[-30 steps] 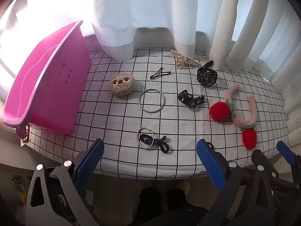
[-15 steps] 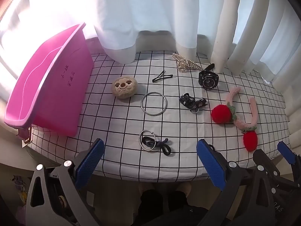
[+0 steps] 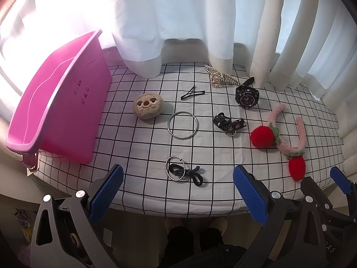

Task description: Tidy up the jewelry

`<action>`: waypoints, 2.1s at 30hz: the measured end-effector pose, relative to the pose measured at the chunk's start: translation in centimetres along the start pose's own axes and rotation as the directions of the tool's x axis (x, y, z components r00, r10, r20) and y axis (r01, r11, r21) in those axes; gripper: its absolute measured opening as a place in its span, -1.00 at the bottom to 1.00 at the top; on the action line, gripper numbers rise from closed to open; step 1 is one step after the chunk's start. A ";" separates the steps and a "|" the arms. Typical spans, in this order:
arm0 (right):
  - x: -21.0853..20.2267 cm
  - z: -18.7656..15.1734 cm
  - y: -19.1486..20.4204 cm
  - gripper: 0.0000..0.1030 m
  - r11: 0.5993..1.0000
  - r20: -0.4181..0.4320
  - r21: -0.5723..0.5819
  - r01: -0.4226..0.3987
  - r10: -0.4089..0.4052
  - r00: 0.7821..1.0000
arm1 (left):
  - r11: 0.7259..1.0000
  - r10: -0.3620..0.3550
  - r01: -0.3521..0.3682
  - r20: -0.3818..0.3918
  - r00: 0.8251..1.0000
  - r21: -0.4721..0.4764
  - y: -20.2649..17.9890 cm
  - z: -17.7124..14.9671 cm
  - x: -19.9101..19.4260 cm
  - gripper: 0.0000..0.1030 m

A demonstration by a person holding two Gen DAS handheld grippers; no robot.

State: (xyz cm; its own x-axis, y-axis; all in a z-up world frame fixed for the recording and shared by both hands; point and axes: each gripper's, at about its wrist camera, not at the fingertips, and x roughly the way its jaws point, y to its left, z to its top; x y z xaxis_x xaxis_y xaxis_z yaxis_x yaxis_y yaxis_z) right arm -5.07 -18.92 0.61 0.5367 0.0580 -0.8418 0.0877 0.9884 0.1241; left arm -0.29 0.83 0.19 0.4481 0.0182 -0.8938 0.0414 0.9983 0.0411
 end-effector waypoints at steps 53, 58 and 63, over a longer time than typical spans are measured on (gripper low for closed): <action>11.1 -6.7 1.3 0.83 0.993 -0.084 -0.115 0.042 -0.052 0.995 | 0.996 -0.079 0.077 -0.037 0.996 -0.036 4.4 -5.4 12.3 0.88; 12.7 -7.0 1.7 0.83 0.988 -0.092 -0.140 0.065 -0.079 0.993 | 0.996 -0.086 0.086 -0.041 0.995 -0.008 3.6 -5.3 13.9 0.88; 13.3 -7.3 1.6 0.83 0.987 -0.086 -0.144 0.064 -0.077 0.993 | 0.997 -0.080 0.081 -0.052 0.995 0.000 3.8 -5.6 15.1 0.88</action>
State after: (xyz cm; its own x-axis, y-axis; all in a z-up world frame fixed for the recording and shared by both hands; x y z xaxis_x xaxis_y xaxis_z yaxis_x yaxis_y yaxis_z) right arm -3.92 -15.57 -14.28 0.4538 -0.0065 -0.8911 0.0000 1.0000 -0.0073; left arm 1.65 5.17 -15.64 0.3967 -0.0593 -0.9160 0.0773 0.9965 -0.0311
